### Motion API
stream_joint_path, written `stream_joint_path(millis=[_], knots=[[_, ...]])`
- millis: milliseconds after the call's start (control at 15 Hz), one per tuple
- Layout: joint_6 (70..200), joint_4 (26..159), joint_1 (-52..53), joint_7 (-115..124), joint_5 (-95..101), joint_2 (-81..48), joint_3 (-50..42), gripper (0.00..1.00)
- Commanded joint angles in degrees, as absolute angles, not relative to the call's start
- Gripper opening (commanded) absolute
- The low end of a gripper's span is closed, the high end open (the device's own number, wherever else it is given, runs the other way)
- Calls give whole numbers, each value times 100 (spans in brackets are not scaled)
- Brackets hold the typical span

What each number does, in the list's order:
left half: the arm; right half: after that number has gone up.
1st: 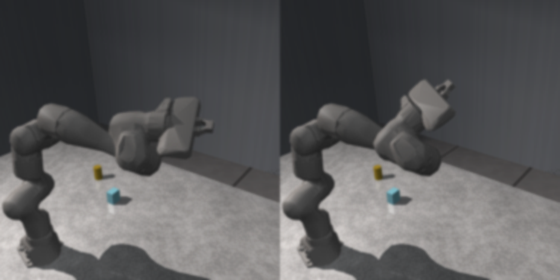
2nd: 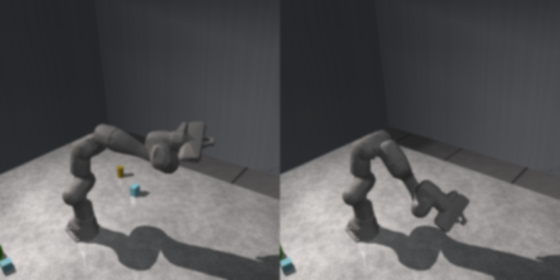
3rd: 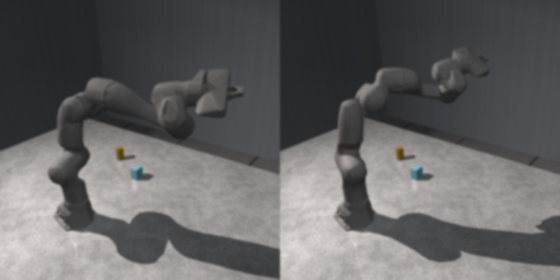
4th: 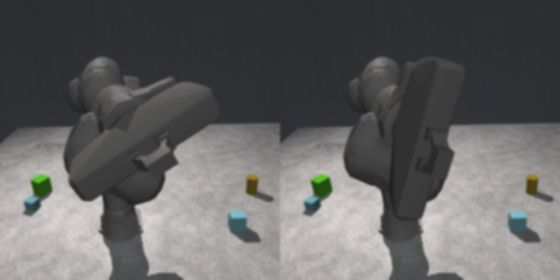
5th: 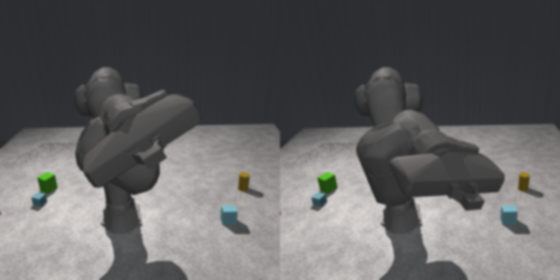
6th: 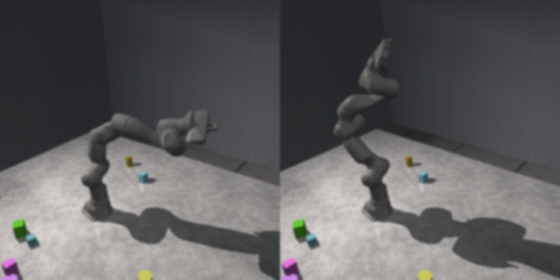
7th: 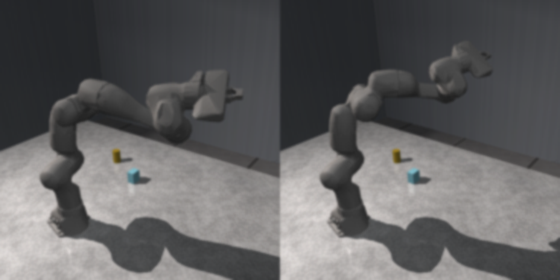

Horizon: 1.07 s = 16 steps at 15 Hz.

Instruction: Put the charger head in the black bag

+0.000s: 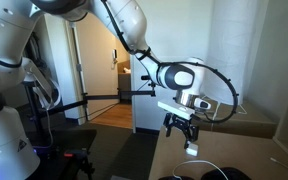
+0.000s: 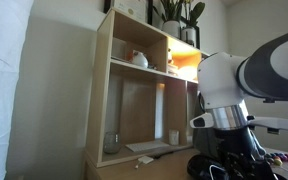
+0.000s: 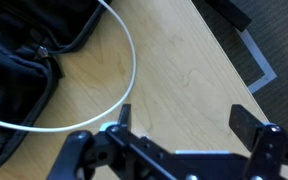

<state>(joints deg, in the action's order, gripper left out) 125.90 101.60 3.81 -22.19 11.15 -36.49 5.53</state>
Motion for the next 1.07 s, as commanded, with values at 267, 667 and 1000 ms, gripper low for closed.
stream_joint_path(millis=[267, 667, 1000], knots=[[12743, 9428, 496, -2477, 1477, -4363, 551, 100], [13077, 9260, 661, -2288, 1861, -4528, 439, 100], [13177, 9157, 783, -2143, 2153, -4531, 318, 100]])
